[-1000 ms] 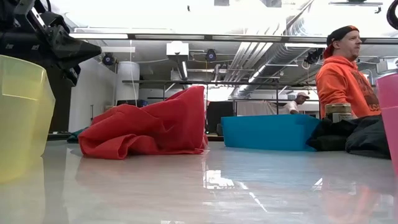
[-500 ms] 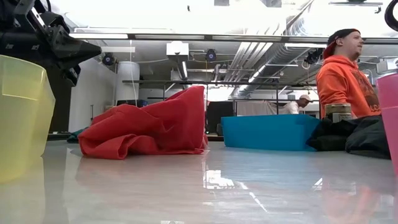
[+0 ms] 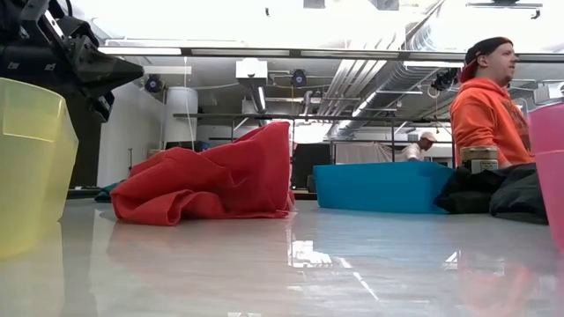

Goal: Sort spices by type
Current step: Put the right green seasoning bottle into the blue bin

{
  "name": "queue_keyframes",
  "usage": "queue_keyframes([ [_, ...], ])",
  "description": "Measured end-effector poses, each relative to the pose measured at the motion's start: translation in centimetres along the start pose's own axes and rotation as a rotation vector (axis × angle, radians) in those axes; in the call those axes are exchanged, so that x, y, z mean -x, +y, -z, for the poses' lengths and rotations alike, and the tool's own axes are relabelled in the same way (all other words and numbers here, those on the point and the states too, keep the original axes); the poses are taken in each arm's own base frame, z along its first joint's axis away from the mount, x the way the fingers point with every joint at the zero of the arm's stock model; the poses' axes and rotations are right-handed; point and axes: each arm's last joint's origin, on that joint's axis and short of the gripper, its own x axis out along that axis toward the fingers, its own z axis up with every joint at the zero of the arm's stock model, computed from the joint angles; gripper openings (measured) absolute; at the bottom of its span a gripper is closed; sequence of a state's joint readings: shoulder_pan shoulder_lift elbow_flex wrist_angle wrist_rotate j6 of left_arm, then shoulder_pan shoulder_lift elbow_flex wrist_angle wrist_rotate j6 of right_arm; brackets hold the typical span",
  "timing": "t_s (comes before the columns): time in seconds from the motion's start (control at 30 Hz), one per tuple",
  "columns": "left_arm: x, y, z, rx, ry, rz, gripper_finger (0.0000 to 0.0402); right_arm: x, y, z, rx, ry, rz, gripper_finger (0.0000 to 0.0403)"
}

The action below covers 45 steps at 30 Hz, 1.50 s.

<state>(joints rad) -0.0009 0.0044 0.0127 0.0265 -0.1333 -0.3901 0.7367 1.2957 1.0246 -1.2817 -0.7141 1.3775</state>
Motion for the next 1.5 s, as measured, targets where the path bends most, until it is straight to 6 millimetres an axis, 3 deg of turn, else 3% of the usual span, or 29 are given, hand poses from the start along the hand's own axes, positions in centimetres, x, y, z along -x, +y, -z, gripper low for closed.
queue_keyframes([
  [0.2,0.0,0.0,0.0,0.0,0.0,0.0,0.0,4.3,0.9,-0.4,0.02,-0.199,-0.124,0.0199],
  [0.43,0.0,0.0,0.0,0.0,0.0,0.0,0.0,8.5,-0.2,-3.5,0.003,-0.412,-0.209,0.0199],
  [0.7,0.0,0.0,0.0,0.0,0.0,0.0,0.0,14.5,-4.2,-6.8,-0.004,-0.638,-0.294,0.0199],
  [0.9,0.0,0.0,0.0,0.0,0.0,0.0,0.0,18.5,-9.2,-8.8,-0.163,-0.802,-0.318,0.0199],
  [1.2,0.0,0.0,0.0,0.0,0.0,0.0,0.0,19.2,-16.0,-14.3,-0.418,-0.643,-0.172,0.0199],
  [1.5,0.0,0.0,0.0,0.0,0.0,-0.001,0.0,18.2,-19.8,-19.1,-0.493,-0.458,-0.141,0.0199],
])
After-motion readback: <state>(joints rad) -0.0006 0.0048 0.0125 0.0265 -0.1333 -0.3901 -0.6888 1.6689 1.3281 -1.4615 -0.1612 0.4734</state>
